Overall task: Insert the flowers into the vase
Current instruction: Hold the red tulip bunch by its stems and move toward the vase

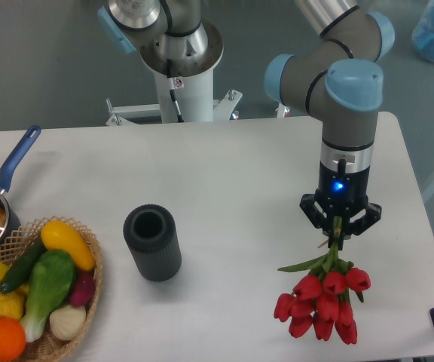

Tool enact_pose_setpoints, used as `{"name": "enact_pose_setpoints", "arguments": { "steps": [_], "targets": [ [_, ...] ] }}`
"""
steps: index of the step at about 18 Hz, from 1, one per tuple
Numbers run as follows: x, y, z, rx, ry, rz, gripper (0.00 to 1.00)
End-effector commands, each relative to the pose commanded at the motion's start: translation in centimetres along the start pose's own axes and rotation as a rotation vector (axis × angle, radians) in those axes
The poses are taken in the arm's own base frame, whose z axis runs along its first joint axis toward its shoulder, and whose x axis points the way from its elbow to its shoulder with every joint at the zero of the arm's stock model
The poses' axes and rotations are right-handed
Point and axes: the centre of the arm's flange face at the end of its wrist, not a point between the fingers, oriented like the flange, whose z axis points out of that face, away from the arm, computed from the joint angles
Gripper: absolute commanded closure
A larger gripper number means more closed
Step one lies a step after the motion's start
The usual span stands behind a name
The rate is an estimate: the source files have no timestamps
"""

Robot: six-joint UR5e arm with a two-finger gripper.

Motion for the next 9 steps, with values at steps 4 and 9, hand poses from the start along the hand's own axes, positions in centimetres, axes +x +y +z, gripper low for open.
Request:
{"name": "enact_pose_setpoints", "arguments": {
  "steps": [4, 9],
  "targets": [
    [0.16, 0.01, 0.12, -0.001, 0.003, -0.002, 0.78],
    [0.20, 0.07, -0.15, 0.002, 0.000, -0.012, 0.78]
  ]
}}
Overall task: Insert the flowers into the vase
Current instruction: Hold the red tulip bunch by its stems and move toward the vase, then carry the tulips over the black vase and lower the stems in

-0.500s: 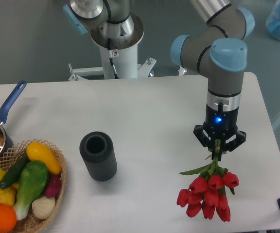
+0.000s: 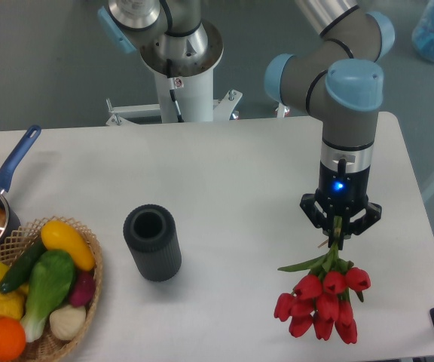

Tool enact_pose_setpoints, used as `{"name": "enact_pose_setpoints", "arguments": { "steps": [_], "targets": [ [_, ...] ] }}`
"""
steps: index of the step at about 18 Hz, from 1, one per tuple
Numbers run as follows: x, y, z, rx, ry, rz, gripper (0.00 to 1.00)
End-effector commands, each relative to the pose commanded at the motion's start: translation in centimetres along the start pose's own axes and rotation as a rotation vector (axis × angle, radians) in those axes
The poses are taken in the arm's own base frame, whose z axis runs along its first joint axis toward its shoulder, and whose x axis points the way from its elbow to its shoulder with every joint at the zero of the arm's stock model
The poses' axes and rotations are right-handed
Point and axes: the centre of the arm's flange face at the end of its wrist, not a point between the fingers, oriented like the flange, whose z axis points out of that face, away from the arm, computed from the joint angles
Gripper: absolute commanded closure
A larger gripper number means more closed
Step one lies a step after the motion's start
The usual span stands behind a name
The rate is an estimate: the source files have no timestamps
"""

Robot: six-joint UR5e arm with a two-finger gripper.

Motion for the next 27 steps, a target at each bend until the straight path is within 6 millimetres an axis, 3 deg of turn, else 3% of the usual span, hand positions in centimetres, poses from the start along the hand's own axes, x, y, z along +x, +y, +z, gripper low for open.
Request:
{"name": "enact_pose_setpoints", "arguments": {
  "steps": [4, 8, 15, 18, 22, 27],
  "targets": [
    [1.1, -1.9, -2.2, 0.045, -0.017, -0.012, 0.78],
    [3.2, -6.0, -4.2, 0.190, 0.022, 0.012, 0.78],
    [8.6, -10.7, -7.3, 0.426, 0.207, 0.068, 0.78],
    [10.2, -11.8, -8.6, 0.512, 0.279, 0.090, 0.78],
    [14.1, -13.4, -8.2, 0.545, 0.363, 0.127, 0.78],
    [16.4, -13.2, -9.4, 0.602, 0.436, 0.138, 0.78]
  ]
}}
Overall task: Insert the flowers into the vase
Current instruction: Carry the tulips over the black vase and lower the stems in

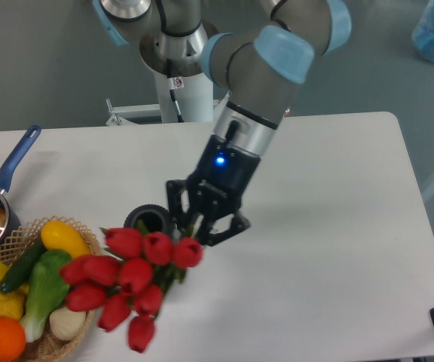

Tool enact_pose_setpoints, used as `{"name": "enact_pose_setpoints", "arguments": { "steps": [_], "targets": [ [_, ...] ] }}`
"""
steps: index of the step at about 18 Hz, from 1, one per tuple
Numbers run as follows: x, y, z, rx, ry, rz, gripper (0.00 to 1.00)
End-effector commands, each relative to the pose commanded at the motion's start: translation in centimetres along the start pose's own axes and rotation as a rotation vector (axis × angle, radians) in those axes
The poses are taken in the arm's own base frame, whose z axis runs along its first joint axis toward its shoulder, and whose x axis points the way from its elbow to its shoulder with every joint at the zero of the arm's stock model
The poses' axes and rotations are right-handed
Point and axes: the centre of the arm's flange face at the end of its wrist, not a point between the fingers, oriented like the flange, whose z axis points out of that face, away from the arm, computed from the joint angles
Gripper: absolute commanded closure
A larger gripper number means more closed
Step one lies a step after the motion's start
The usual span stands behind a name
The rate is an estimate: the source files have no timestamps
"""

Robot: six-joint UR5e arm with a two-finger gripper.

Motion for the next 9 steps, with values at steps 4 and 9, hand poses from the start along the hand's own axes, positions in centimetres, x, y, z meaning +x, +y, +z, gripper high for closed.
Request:
{"name": "enact_pose_setpoints", "arguments": {
  "steps": [4, 9],
  "targets": [
    [1.1, 0.1, -0.6, 0.044, 0.037, -0.006, 0.78],
    [1.2, -0.2, -1.9, 0.114, 0.071, -0.012, 0.78]
  ]
}}
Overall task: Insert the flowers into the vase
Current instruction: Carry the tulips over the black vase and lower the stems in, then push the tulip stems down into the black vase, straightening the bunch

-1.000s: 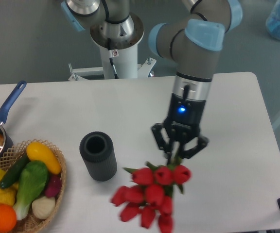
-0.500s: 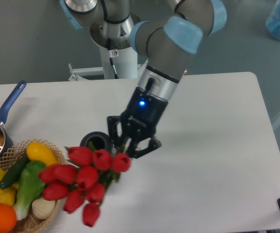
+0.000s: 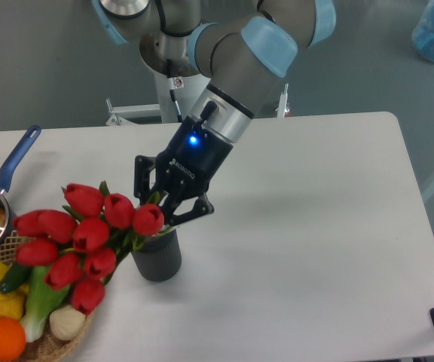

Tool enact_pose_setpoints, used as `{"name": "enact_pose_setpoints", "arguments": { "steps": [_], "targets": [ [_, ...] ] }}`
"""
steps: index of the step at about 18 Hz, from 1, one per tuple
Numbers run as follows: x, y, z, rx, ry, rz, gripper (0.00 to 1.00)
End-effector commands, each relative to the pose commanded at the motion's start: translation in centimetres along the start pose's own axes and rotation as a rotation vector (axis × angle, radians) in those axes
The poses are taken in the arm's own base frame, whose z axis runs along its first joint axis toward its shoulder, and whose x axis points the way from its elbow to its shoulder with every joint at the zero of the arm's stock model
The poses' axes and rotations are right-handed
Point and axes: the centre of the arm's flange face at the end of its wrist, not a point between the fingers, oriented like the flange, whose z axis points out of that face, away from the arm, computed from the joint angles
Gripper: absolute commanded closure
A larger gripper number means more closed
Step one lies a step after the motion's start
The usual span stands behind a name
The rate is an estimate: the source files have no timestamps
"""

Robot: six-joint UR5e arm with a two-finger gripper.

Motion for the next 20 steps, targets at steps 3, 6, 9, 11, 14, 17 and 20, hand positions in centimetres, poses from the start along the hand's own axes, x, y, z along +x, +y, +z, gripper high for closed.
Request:
{"name": "enact_pose_setpoints", "arguments": {
  "steps": [3, 6, 9, 11, 14, 17, 20],
  "targets": [
    [0.2, 0.7, 0.2, 0.020, 0.025, -0.002, 0.78],
    [0.1, 1.5, 0.6, 0.019, 0.035, 0.028, 0.79],
    [0.7, 2.3, 1.0, 0.034, 0.062, 0.013, 0.79],
    [1.0, 2.8, 1.1, 0.061, 0.087, 0.008, 0.79],
    [1.1, 3.2, 1.2, 0.067, 0.096, -0.001, 0.79],
    [1.2, 3.6, 1.5, 0.079, 0.112, -0.010, 0.79],
    [0.7, 5.0, 0.8, 0.171, 0.150, 0.050, 0.79]
  ]
}}
